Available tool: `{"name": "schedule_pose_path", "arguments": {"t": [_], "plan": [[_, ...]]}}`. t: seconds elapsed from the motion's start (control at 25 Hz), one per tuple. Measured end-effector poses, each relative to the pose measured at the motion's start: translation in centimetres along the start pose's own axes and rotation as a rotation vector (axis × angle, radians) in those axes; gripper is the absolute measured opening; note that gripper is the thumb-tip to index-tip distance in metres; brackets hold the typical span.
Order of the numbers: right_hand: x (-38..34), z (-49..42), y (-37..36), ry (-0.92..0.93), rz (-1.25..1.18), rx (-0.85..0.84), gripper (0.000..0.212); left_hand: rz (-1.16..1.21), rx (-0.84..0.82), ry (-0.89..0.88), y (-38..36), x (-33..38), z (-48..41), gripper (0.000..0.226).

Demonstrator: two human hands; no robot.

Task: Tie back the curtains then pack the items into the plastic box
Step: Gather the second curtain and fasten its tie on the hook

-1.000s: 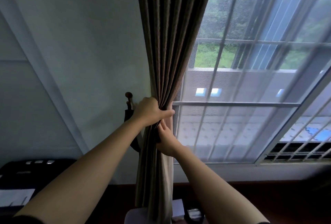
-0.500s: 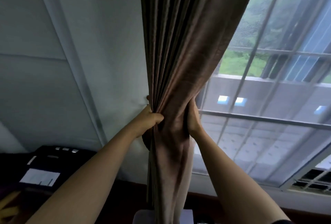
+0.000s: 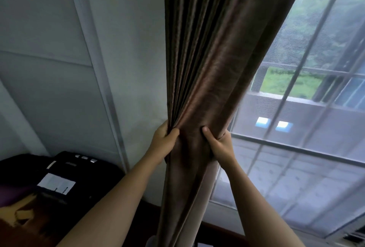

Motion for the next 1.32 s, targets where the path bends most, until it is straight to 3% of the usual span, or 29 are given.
{"name": "schedule_pose_path", "arguments": {"t": [0.08, 0.2, 0.36, 0.44, 0.6, 0.8, 0.96, 1.08, 1.16, 1.24, 1.32], "plan": [[0.6, -0.4, 0.6, -0.014, 0.029, 0.01, 0.01, -0.103, 0.038, -0.049, -0.6, 0.2, -0.1, 0.027], [1.6, -1.5, 2.7, -0.043, 0.088, 0.058, 0.031, -0.245, -0.024, -0.058, -3.3, 0.5, -0.4, 0.037], [1.7, -1.6, 4.7, -0.058, 0.142, 0.176, 0.043, -0.133, -0.162, -0.006, -5.5, -0.2, 0.0, 0.034], [1.4, -0.3, 4.0, -0.046, 0.147, 0.177, 0.049, -0.062, -0.141, 0.011, -5.0, -0.8, 0.4, 0.023], [1.2, 1.5, 1.9, -0.044, 0.019, 0.114, 0.064, -0.081, -0.026, -0.092, -3.3, -0.2, 0.4, 0.029], [1.1, 1.3, 0.1, -0.206, -0.351, -0.066, 0.018, -0.284, -0.106, -0.003, -3.7, 0.7, -0.6, 0.041], [1.0, 1.8, 0.9, -0.288, -0.319, -0.075, 0.037, -0.258, -0.138, 0.132, -4.4, 0.5, -0.8, 0.035], [1.2, 1.5, 2.1, -0.313, -0.144, -0.104, 0.02, -0.343, -0.189, 0.097, -4.6, 0.9, -1.2, 0.022], [1.9, 1.2, 2.6, -0.326, 0.139, -0.141, 0.025, -0.455, -0.179, 0.011, -4.3, 1.5, -1.6, 0.017], [2.8, 1.6, 3.5, -0.353, 0.417, 0.014, 0.039, -0.507, -0.171, -0.055, -4.5, 2.0, -1.4, 0.03], [2.7, 3.2, 4.0, -0.36, 0.433, 0.299, 0.037, -0.515, -0.197, -0.063, -4.9, 1.6, -0.9, 0.04]]}}
Point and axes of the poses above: each hand's wrist, its own z-axis away from the middle knuckle, its own y-axis out of the back of the hand, x = y × z, the point moved 9 cm from there along -z, towards the middle knuckle, and after that the axes turned 13 degrees about z, right-handed, at the moved point
